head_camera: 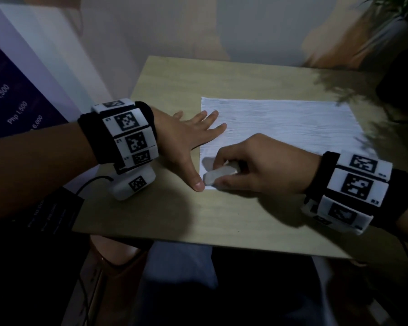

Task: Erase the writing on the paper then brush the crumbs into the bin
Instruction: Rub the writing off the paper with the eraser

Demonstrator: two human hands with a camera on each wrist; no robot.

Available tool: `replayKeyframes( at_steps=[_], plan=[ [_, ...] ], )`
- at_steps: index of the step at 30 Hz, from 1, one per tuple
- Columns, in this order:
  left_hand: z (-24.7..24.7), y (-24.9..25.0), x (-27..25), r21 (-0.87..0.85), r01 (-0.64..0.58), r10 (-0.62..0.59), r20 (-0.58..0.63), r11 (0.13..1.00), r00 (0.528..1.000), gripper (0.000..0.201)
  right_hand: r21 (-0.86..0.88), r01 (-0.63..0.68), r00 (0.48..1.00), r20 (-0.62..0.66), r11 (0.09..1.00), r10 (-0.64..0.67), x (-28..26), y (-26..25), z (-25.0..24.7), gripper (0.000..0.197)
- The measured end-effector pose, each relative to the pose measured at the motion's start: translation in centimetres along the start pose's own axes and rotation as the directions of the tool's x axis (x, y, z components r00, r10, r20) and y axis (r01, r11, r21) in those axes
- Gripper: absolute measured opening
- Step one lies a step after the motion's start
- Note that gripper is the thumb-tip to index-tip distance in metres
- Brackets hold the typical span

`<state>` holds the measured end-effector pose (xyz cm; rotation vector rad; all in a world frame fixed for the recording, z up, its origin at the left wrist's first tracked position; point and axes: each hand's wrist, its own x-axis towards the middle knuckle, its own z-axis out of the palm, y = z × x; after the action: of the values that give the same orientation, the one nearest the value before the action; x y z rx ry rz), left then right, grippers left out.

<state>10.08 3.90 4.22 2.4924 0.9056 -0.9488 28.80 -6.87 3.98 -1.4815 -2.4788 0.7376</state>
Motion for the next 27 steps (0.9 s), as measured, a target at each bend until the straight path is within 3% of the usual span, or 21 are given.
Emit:
replayKeyframes(
  at_steps=[4, 7, 9, 13, 17, 22, 25, 27],
  plan=[
    [0.0, 0.1, 0.0, -0.015, -0.004, 0.004, -0.010, 1.000, 1.000, 0.145, -0.104, -0.059, 0.984, -0.175, 0.993, 0.040, 0.3, 0.1, 0.1, 0.020],
    [-0.1, 0.1, -0.1, -0.009, 0.000, 0.000, -0.002, 1.000, 1.000, 0.145, -0.065, 0.023, 0.998, -0.048, 0.998, -0.026, 0.1, -0.4, 0.3, 0.020],
    [-0.1, 0.0, -0.1, -0.008, -0.003, 0.003, 0.007, 1.000, 1.000, 0.147, -0.046, -0.005, 0.999, -0.035, 0.999, 0.003, 0.2, -0.5, 0.3, 0.020],
    [0.0, -0.1, -0.1, -0.032, -0.010, 0.010, -0.001, 0.999, 1.000, 0.149, -0.155, -0.093, 0.973, -0.223, 0.983, 0.057, 0.4, -0.3, 0.4, 0.025],
    [0.0, 0.0, 0.0, -0.019, -0.002, 0.002, 0.005, 1.000, 1.000, 0.148, -0.059, 0.009, 0.999, -0.038, 0.998, -0.011, 0.3, -0.8, 0.4, 0.019],
    [0.0, 0.2, -0.1, -0.037, -0.004, 0.004, -0.019, 0.999, 1.000, 0.145, -0.093, -0.081, 0.972, -0.227, 0.992, 0.058, 0.7, -0.5, 0.5, 0.013],
    [-0.1, 0.1, -0.1, -0.030, -0.004, 0.004, -0.004, 1.000, 1.000, 0.146, -0.025, -0.007, 0.997, -0.073, 1.000, 0.005, 0.6, -0.9, 0.4, 0.012],
    [0.0, 0.1, -0.1, -0.031, -0.004, 0.004, 0.001, 1.000, 1.000, 0.146, -0.012, -0.022, 0.999, -0.048, 1.000, 0.022, 0.7, -0.8, 0.3, 0.010]
  ],
)
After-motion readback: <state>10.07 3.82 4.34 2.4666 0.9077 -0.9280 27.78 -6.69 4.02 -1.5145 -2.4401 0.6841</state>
